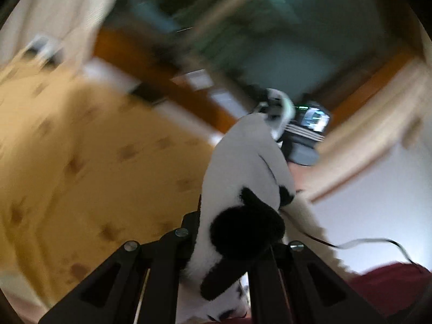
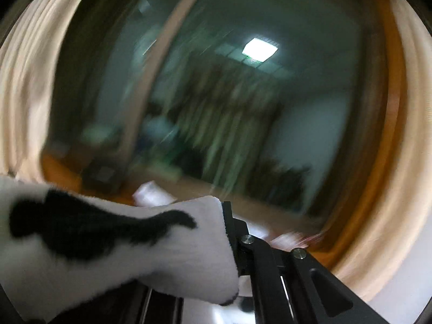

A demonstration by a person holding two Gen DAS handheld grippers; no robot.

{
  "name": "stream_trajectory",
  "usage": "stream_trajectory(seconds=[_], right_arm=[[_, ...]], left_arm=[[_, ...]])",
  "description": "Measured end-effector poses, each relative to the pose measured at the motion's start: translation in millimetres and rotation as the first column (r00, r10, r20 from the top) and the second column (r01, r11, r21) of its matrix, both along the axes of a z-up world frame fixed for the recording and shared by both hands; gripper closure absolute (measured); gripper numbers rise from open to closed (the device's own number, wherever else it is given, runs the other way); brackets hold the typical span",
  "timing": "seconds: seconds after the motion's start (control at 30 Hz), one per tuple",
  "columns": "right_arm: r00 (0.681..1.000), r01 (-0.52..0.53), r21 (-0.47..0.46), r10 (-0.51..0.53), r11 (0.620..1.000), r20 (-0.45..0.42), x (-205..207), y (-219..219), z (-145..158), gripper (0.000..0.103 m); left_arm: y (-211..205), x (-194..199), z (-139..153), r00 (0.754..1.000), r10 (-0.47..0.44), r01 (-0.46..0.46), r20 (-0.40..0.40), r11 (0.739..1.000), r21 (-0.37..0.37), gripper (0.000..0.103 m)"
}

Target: Fold clothes

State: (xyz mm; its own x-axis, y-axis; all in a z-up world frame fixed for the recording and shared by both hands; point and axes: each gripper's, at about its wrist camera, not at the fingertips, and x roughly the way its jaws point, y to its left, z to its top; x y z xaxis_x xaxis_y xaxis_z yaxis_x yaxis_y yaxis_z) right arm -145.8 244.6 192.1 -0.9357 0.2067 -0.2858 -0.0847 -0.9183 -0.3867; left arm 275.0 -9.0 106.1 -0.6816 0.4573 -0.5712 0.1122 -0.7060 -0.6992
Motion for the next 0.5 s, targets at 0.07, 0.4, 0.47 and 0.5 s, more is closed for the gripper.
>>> stream_trajectory(seconds=[0.07,0.4,0.47,0.5], right_arm=[[0.994,-0.039,0.022,0.037,0.999,0.100,-26,-30,-45,0.097],[0.926,-0.089,0.034,0.070,0.995,0.372,-137,-107,-160,0.097],[0.919,-0.091,0.046,0.067,0.995,0.388,-150,-115,-171,0.097],[0.914,-0.096,0.050,0.068,0.994,0.400,-156,-118,-177,0.097]], left_arm=[[-21,-10,-35,0.995,0.055,-0.054,0.078,0.998,-0.017,0.094],[-99,-58,-108,0.964,0.157,-0.153,0.216,0.988,-0.034,0.094],[-108,-71,-117,0.961,0.162,-0.159,0.223,0.987,-0.030,0.094],[-113,-76,-125,0.956,0.166,-0.165,0.243,0.986,-0.023,0.094]])
